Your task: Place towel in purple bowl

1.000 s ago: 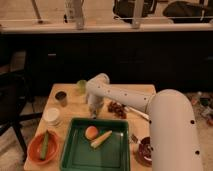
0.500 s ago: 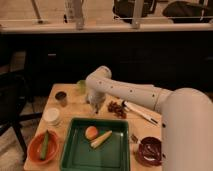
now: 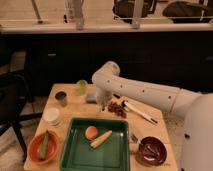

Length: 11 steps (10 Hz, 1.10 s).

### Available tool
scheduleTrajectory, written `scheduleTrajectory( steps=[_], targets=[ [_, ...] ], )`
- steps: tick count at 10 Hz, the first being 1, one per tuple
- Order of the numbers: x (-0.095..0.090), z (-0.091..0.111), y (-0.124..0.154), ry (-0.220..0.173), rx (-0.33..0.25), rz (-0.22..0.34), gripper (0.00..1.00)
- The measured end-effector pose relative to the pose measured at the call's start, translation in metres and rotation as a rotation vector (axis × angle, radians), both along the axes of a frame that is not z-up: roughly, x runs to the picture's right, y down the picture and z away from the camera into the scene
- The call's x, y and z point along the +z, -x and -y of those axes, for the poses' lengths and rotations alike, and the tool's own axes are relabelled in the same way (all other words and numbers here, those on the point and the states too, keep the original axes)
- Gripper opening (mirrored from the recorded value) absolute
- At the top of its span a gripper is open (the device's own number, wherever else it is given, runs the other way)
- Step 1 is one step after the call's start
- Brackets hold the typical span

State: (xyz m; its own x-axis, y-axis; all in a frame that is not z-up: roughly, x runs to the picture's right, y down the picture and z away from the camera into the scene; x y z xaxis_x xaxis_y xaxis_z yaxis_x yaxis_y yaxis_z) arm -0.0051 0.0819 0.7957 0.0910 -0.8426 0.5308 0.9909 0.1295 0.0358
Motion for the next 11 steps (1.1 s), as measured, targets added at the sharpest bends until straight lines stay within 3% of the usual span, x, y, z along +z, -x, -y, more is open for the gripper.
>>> scheduleTrajectory(
  steps=[5,11],
  targets=[
    [-0.040,-0.019,-0.029,-0.007,0.034,-0.029,0.00],
    [-0.084,-0.048,-0.108,-0.049,0.180,-0.153,0.00]
  ],
)
